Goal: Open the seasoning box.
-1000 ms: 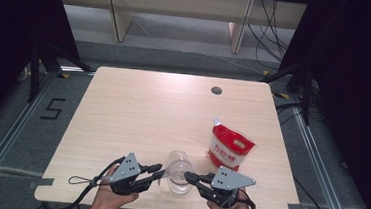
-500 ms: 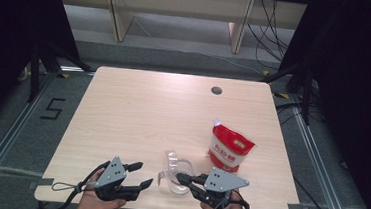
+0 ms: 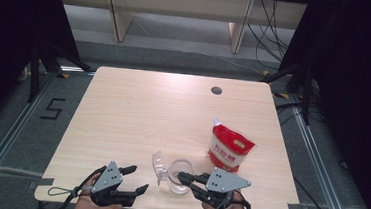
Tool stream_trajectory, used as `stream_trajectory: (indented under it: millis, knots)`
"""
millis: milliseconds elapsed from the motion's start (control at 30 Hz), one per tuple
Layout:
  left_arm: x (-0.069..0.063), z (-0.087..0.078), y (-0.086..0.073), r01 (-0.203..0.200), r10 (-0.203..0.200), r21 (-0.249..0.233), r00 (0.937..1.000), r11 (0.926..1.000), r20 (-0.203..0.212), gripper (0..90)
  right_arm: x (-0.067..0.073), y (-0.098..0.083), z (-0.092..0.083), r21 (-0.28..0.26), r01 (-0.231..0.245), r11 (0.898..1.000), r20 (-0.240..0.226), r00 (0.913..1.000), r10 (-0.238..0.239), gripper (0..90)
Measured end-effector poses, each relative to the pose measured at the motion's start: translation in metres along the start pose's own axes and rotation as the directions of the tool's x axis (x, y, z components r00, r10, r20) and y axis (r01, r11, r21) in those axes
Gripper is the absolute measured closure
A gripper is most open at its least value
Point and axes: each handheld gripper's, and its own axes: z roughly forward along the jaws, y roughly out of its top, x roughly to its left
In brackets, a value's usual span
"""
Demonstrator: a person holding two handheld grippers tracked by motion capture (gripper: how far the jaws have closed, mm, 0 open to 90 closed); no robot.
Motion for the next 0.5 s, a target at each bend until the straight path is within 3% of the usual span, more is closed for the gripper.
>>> stream_trajectory:
  millis: [100, 200, 300, 333, 367, 500]
  knots:
    - [0.0, 0.0, -0.002, 0.018, -0.018, 0.006, 0.9998, 0.9998, -0.011, 25.1, -0.005, -0.003, -0.008, -0.003, 0.014, 1.0, 0.039, 0.9992, -0.014, 81.6]
    - [0.002, 0.001, -0.004, 0.026, -0.026, -0.001, 0.9993, 0.9997, -0.027, 19.4, -0.015, -0.01, -0.026, -0.008, -0.007, 1.0, 0.085, 0.9963, 0.007, 76.1]
    - [0.002, 0.0, -0.004, 0.025, -0.025, -0.002, 0.9992, 0.9997, -0.033, 17.0, -0.019, -0.014, -0.033, -0.019, -0.017, 1.0, 0.11, 0.9937, 0.019, 70.7]
    - [0.001, -0.001, -0.005, 0.03, -0.03, 0.0, 0.999, 0.9996, -0.034, 16.4, -0.021, -0.017, -0.042, -0.01, -0.041, 0.999, 0.147, 0.9883, 0.042, 67.6]
    - [0.001, -0.001, -0.005, 0.025, -0.025, 0.0, 0.9992, 0.9997, -0.032, 16.4, -0.024, -0.019, -0.044, -0.017, -0.031, 0.999, 0.143, 0.9892, 0.033, 65.4]
    - [0.001, 0.0, -0.006, 0.019, -0.019, -0.003, 0.9995, 0.9998, -0.023, 16.4, -0.027, -0.025, -0.058, -0.01, -0.066, 0.998, 0.191, 0.9793, 0.067, 61.0]
